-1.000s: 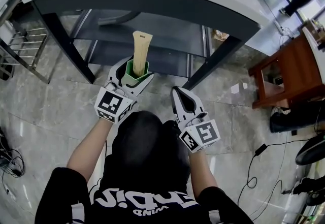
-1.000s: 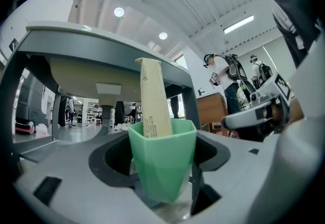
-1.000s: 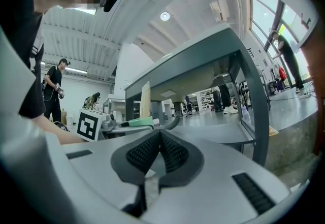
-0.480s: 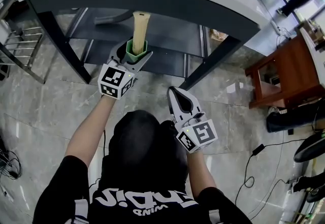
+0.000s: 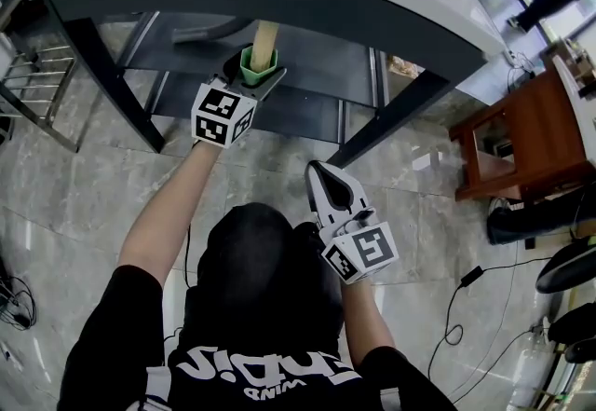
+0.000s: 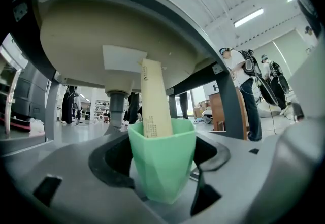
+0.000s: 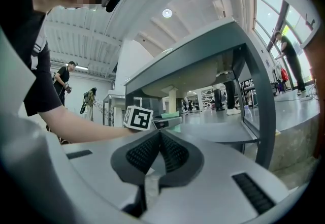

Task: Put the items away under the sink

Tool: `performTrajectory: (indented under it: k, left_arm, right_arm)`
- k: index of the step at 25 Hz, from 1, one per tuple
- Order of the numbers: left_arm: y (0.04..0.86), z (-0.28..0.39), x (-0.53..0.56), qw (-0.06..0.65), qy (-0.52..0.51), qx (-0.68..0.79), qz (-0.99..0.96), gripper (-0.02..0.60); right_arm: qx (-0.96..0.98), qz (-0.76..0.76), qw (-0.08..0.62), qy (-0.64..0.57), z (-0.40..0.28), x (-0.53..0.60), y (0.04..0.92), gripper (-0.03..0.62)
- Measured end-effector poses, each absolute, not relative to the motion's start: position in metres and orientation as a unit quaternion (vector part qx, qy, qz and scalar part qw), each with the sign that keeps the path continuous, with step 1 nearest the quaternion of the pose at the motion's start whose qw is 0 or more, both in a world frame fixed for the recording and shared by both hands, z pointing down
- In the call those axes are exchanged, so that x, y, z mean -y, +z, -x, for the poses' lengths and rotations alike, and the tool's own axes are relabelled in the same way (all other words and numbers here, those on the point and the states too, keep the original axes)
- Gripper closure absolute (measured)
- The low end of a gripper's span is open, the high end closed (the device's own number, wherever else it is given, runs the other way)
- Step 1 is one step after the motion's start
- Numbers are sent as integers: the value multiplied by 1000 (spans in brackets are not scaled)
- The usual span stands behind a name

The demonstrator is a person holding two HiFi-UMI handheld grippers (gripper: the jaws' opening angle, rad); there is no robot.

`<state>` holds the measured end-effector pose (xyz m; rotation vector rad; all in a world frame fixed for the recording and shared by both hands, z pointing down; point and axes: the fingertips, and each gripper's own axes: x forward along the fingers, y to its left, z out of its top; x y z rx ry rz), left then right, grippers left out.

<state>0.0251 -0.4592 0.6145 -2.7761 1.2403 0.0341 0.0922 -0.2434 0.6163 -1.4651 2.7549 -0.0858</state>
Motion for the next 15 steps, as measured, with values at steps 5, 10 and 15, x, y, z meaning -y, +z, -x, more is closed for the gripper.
performTrajectory:
  k: [5,10,15]
  left_arm:
    - [616,-28,478,38,10,-414,909,235]
    - [621,-32,493,28,2,-420,907,235]
    - [623,-38,503,22,-2,-420,907,235]
  right_arm:
    - [-883,467,8,-31,-90,247,621,576]
    - [-884,465,10,-33,-87,250,623,576]
    - [-884,467,11,-35,-87,252,623,576]
